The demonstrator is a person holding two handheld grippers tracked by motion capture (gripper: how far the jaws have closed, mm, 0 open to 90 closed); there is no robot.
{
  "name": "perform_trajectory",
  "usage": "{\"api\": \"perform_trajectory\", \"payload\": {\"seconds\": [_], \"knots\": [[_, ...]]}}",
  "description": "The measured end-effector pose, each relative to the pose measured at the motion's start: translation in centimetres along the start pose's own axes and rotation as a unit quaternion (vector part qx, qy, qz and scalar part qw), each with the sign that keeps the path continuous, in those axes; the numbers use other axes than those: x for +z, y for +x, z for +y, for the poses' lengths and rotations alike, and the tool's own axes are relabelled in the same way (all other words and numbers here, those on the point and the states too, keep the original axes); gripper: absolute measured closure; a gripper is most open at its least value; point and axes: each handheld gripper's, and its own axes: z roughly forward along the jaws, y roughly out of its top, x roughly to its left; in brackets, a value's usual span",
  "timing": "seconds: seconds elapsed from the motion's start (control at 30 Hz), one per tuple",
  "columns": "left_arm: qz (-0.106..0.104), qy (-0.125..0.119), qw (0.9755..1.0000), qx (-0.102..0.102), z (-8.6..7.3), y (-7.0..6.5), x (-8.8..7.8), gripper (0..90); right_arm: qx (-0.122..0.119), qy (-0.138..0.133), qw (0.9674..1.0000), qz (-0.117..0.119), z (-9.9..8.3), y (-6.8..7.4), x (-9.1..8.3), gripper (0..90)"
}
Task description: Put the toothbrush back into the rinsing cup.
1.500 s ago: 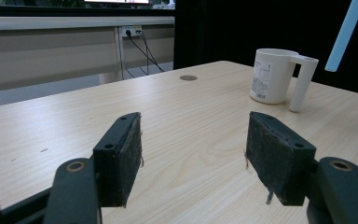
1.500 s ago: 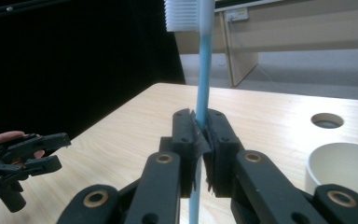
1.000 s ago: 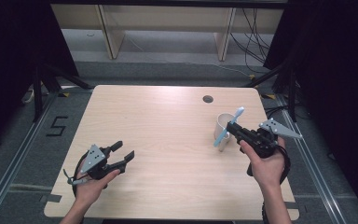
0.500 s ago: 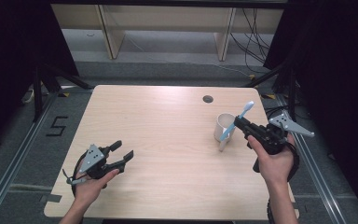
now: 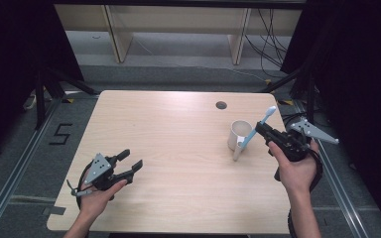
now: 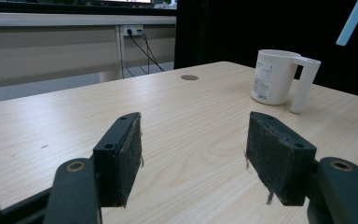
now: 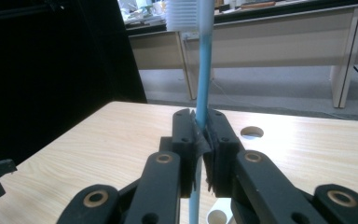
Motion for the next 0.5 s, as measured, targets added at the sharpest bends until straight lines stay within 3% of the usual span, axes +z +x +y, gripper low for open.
{"api": "perform_trajectory", "payload": {"seconds": [0.03,0.07,0.13,0.17,0.5], "knots": [[0.0,0.001,1.0,0.001,0.0,0.0,0.1,35.1,-0.001,0.0,1.0,-0.001,0.0,0.0,0.1,84.0],[0.006,0.012,0.9999,-0.011,0.0,-0.3,-0.1,35.2,0.006,0.002,1.0,-0.002,0.0,0.1,0.1,84.0],[0.0,0.004,1.0,-0.001,-0.1,-0.1,0.2,35.3,0.001,0.002,1.0,-0.008,0.1,0.0,0.2,84.0],[0.005,0.013,0.9999,-0.009,-0.1,-0.3,0.2,35.3,0.002,-0.002,1.0,-0.009,0.1,0.0,0.2,84.0],[0.006,0.013,0.9998,-0.011,-0.2,-0.1,0.1,35.4,0.01,-0.008,0.9998,-0.014,-0.1,-0.1,1.1,84.0]]}}
